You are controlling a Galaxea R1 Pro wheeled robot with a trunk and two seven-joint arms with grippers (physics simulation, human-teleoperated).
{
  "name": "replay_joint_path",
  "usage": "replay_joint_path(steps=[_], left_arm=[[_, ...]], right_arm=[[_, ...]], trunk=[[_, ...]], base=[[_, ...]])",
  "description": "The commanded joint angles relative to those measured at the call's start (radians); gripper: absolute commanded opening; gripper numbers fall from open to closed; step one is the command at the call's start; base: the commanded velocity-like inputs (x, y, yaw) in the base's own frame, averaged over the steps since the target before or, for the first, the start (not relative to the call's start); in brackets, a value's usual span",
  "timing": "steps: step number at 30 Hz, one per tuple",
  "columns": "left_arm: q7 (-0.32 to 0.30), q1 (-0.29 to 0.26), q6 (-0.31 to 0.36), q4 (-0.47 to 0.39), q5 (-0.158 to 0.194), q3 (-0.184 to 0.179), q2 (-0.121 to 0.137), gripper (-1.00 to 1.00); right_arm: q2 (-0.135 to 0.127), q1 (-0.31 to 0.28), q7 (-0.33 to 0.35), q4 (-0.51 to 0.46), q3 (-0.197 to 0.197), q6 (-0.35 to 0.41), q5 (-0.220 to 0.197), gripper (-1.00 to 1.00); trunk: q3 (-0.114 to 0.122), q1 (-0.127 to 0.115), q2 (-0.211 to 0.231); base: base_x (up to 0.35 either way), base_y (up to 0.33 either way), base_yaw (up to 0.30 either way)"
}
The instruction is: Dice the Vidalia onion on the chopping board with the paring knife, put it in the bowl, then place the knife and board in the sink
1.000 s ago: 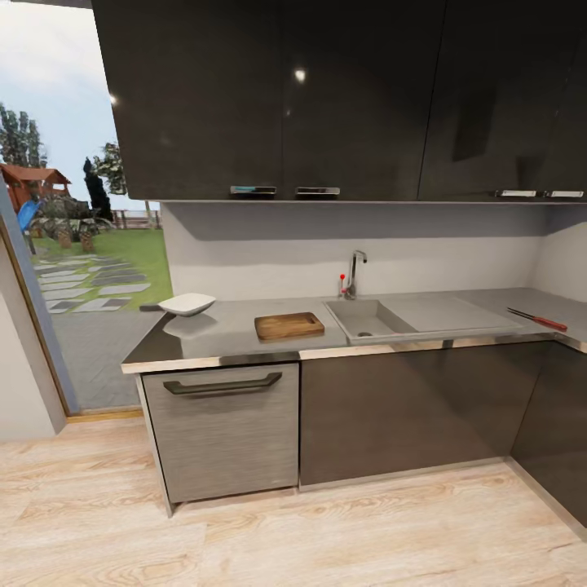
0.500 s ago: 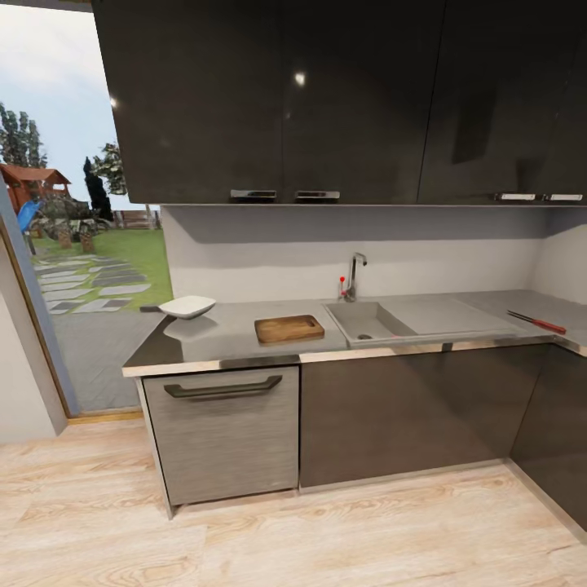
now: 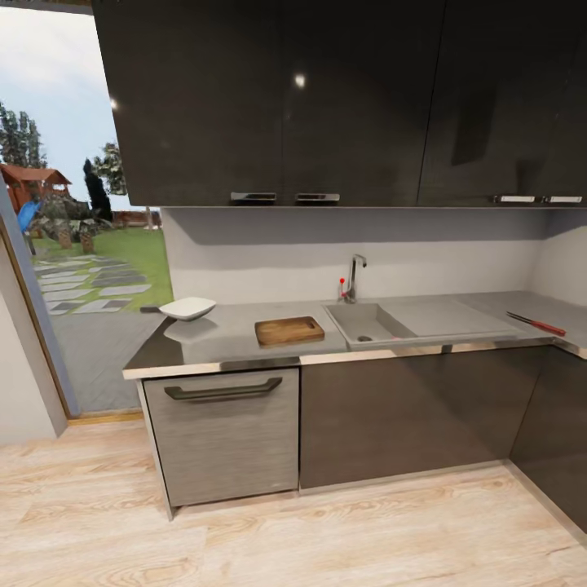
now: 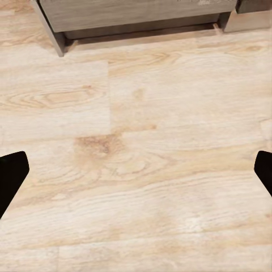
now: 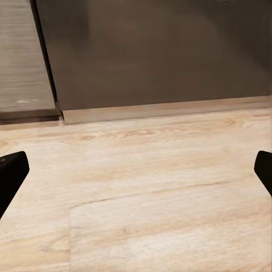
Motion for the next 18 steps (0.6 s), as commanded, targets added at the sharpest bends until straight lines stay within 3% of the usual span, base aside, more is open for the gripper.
replay_joint_path(steps=[1,18], left_arm=[[0.008,-0.001,-0.002,0.001,-0.003,-0.005,0.000,1.00],[0.010,-0.001,-0.001,0.007,0.005,-0.007,-0.001,1.00]], right_arm=[[0.001,-0.001,-0.009,0.000,-0.002,-0.001,0.011,1.00],[0.001,0.000,-0.017,0.000,-0.004,-0.005,0.010,1.00]], trunk=[[0.002,-0.004,0.007],[0.055,-0.069,0.126]], base=[[0.000,0.000,0.000],[0.000,0.000,0.000]])
